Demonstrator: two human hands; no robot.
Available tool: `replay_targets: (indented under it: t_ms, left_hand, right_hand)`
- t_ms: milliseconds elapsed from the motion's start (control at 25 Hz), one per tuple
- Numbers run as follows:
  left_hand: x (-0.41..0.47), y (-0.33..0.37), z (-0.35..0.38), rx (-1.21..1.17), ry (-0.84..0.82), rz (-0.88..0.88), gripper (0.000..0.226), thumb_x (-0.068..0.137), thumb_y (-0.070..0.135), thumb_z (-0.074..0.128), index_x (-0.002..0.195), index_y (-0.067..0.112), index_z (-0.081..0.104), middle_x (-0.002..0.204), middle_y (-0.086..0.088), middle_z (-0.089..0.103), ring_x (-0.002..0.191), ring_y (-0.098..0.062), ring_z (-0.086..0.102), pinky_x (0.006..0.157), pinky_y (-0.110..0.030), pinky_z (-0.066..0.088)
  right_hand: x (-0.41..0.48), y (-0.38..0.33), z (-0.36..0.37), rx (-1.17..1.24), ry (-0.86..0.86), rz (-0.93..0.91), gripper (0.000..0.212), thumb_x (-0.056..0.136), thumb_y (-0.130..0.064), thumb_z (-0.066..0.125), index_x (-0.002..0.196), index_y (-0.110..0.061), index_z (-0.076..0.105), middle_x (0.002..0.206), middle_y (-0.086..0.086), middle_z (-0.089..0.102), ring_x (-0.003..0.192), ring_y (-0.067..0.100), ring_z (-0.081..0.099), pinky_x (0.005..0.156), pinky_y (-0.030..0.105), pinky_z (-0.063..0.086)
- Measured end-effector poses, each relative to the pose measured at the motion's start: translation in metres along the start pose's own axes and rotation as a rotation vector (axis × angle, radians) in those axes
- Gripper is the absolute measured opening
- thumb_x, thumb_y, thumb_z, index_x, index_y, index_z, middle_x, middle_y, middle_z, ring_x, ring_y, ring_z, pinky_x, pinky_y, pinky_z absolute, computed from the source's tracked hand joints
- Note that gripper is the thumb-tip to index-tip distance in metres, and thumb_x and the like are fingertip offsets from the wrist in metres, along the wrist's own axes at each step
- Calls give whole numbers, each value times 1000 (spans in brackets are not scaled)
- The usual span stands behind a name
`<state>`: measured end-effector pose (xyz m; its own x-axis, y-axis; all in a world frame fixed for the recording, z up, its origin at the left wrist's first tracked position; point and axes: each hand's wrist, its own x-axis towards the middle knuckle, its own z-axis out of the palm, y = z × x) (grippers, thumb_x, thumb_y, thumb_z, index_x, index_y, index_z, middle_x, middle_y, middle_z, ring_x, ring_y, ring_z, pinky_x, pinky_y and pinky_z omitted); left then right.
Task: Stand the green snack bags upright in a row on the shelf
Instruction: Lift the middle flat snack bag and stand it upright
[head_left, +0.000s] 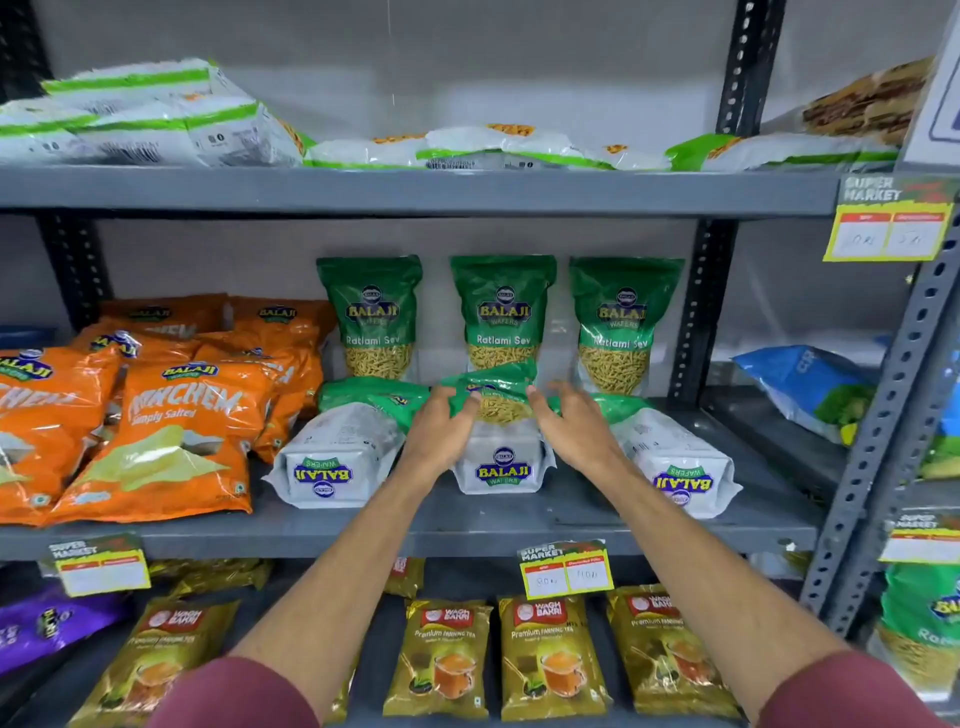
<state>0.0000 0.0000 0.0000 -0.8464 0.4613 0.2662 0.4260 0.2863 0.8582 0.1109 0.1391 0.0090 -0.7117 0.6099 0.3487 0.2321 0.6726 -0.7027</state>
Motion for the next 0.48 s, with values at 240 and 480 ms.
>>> replay_targets:
  t_ms: [240, 480]
  left_hand:
    - [13, -19, 19, -344, -56, -407, 59, 88, 44, 65, 127, 4, 48, 137, -19, 56, 122, -33, 57, 103, -44, 47]
    - [18, -37, 32, -459, 2, -403, 33, 86, 36, 72, 102, 9, 64, 108, -9, 71, 99, -24, 66, 84, -29, 53]
  right_hand:
    - [9, 25, 26, 225, -242, 357, 72, 98, -65, 41, 146, -12, 50, 139, 9, 57, 124, 30, 56, 97, 37, 51]
    - [19, 49, 44, 522, -243, 457, 73, 84, -64, 63, 140, -17, 56, 146, 9, 61, 134, 32, 56, 116, 55, 40]
